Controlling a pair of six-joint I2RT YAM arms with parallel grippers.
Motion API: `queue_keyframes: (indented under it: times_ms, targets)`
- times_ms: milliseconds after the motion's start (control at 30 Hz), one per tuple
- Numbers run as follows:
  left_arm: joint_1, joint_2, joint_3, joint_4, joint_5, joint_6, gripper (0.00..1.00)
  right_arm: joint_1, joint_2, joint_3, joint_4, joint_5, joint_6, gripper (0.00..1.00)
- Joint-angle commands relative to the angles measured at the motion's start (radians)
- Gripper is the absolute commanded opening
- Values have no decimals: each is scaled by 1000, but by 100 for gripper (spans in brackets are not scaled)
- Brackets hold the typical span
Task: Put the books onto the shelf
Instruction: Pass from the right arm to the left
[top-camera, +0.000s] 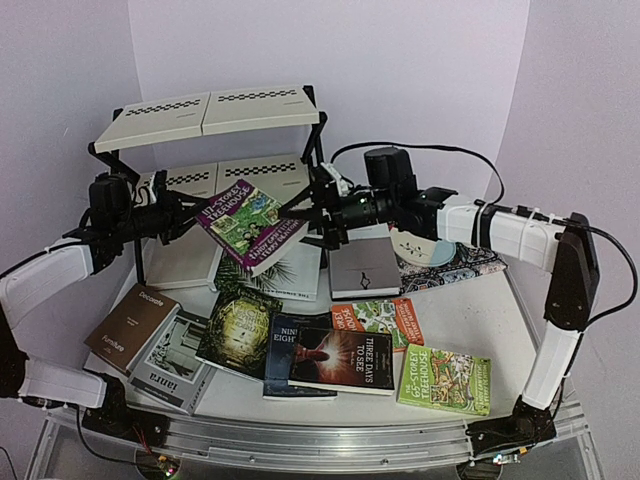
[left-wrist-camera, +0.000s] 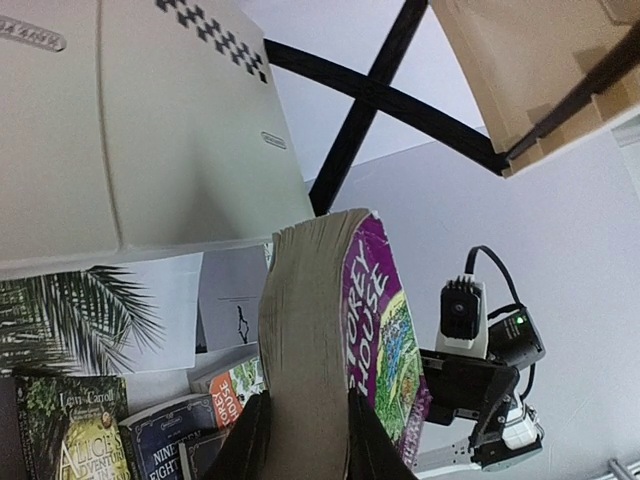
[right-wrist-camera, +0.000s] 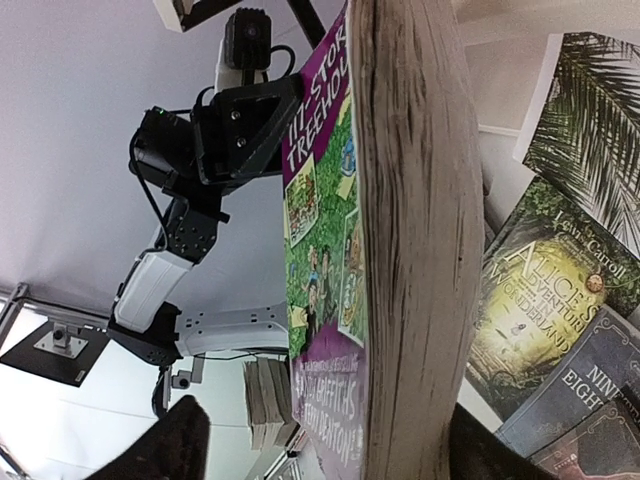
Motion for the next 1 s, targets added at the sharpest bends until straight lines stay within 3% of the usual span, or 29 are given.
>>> queue_keyframes:
  times_ms: [0,167,400,667,967]
  targets:
    - [1,-99,-32,33,-151,-61,0,3,-46,18,-124,187,-174,93]
    - [1,-154,-63,36,-241,-102,0,37,-108,46,-392,499,-447,98]
    - [-1,-148,-52,40,-241,-134,0,197,-126,128,-576,873,-756,94]
    - [-3,-149,-22,40,-229,-150,0,378,-89,221,-582,1106,-987,89]
    - [-2,-162,23,56,-321,-179,0,431,-56,262,-577,1222,-1089,88]
